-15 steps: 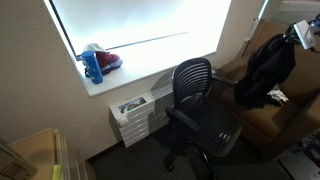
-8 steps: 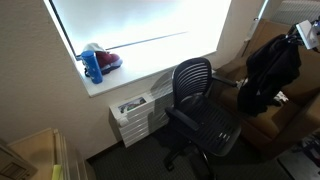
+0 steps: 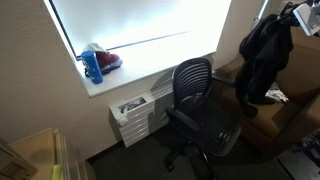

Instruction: Remove the black hood from the couch and put it on the chair

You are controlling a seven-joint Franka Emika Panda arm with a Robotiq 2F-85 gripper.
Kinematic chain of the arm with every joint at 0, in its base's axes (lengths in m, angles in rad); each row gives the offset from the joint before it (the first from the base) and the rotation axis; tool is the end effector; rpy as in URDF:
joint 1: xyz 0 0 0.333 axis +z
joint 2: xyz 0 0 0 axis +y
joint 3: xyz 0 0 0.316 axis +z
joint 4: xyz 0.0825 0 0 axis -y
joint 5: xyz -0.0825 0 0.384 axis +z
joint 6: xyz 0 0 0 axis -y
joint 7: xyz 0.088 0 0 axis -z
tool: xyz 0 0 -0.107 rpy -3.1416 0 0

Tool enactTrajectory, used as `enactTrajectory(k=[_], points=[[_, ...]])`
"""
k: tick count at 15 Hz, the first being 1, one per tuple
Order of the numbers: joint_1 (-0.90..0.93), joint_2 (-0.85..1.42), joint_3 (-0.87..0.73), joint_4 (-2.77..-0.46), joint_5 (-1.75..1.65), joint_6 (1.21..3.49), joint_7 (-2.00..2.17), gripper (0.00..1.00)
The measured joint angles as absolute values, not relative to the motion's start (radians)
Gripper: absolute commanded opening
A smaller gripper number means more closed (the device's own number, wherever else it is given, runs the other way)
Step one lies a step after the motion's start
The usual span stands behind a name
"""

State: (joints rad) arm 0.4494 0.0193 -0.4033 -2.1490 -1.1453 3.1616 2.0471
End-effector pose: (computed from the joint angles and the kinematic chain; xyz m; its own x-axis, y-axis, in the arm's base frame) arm 0.5557 0.1089 0.4713 0.3914 -0.7632 0.5141 -0.3963 -0.6440 -0.6544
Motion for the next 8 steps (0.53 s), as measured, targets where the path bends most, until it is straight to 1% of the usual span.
enactTrajectory(k=[6,7,8], points=[[0.58,-0.17,-0.252,-2.153,-1.366,3.087,2.079,0.02],[0.598,-0.197,-0.219,-2.153,-1.399,3.082,2.095,0.1],[0.613,-0.223,-0.186,-2.151,-1.432,3.077,2.117,0.1]])
